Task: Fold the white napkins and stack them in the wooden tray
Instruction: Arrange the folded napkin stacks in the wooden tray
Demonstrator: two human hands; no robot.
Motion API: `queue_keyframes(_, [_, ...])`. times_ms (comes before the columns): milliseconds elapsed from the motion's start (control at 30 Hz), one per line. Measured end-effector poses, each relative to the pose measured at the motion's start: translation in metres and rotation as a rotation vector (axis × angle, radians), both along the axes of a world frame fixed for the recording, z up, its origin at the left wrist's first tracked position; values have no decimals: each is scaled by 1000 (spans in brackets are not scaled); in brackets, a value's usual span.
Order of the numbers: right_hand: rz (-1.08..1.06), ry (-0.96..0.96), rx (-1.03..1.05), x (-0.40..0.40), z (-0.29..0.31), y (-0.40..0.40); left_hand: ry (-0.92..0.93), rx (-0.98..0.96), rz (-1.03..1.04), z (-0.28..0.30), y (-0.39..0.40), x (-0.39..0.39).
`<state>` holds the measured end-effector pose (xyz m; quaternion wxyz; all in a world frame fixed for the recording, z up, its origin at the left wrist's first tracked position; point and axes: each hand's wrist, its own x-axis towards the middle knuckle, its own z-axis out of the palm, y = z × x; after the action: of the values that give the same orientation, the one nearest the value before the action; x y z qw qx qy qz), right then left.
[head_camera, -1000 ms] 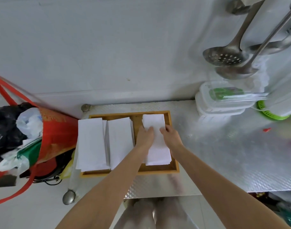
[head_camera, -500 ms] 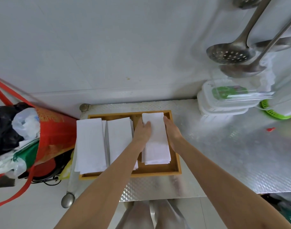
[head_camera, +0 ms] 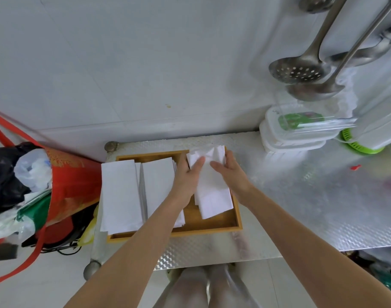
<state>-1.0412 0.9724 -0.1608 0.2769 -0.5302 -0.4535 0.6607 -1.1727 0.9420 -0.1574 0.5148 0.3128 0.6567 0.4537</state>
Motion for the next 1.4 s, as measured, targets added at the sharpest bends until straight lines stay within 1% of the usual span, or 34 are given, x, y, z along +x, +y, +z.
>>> queue_keyframes(100, [77,-39,119,9,7,-2,66,192,-11,17,-2,-5])
queue_keyframes(200, [67,-95,260,8,16,0,76,322,-75,27,-1,-7])
queue_keyframes(267, [49,-78,275,4,19,-3,96,328,-135,25,-4,-6])
queue_keyframes(367, [74,-99,301,1,14,-15,166,262,-198,11,-12,-3])
queue_keyframes(533, [52,-133,316,4,3,-24,183,230,-291,-11,-13,2])
queue_keyframes(667, [-30,-61,358,9,3,-21,215,272,-256,-11,-4,5])
queue_keyframes(767, [36,-64,364,10,3,-16,232,296,-249,-9,0,3])
queue_keyframes(833, [16,-93,326,12,2,-11,229,270,-249,-10,1,0])
queue_keyframes(967, [125,-157,273,16,1,-5,249,177,-251,-11,6,-3])
queue_keyframes(1067, [88,-253,235,18,2,-3,115,112,-132,-7,14,-8])
queue_keyframes(1133, [46,-310,201,15,0,-5,1,-9,-98,-7,18,-10])
queue_keyframes(1200, [1,-339,79,9,-8,-10,-36,-178,-93,-13,18,-7])
queue_keyframes(1300, [-19,-400,-110,0,-24,-21,95,-383,-69,-26,14,-1])
queue_keyframes(1333, [-10,-429,-131,-2,-27,-23,147,-402,-63,-29,12,0])
queue_keyframes(1400, [13,-470,-102,-6,-30,-25,223,-365,-78,-31,7,1])
